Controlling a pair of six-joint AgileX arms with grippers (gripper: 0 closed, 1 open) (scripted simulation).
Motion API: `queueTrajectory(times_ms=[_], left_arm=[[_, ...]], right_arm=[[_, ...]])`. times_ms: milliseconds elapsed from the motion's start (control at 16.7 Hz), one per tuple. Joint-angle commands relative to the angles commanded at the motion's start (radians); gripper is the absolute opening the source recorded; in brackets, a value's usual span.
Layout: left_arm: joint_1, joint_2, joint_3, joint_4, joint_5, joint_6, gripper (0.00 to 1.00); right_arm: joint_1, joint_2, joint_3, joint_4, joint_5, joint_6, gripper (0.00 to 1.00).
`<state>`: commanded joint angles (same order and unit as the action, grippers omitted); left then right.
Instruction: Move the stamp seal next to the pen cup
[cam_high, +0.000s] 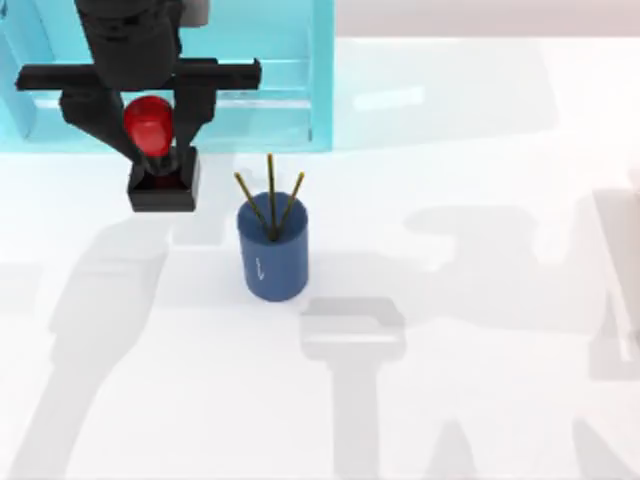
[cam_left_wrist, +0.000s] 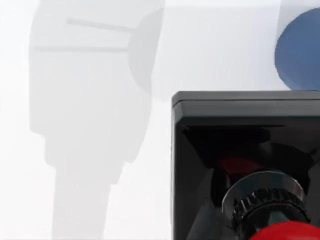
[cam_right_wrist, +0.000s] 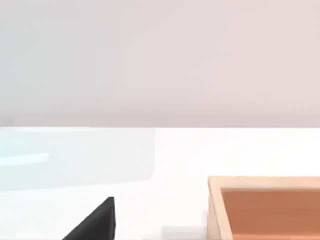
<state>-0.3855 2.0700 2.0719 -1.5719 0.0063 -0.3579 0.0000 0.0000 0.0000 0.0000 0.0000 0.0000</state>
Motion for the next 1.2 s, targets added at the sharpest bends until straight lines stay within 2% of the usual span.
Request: queueTrajectory(times_ms=[840, 1200], left_arm=[[-0.001, -0.016, -0.084, 0.068, 0.000, -0.001, 0.00], [-0.001, -0.016, -0.084, 0.068, 0.000, -0.001, 0.45]], right_arm=[[0.000, 0.000, 0.000, 0.000, 0.000, 0.000, 1.00], [0.000, 0.000, 0.000, 0.000, 0.000, 0.000, 1.00]])
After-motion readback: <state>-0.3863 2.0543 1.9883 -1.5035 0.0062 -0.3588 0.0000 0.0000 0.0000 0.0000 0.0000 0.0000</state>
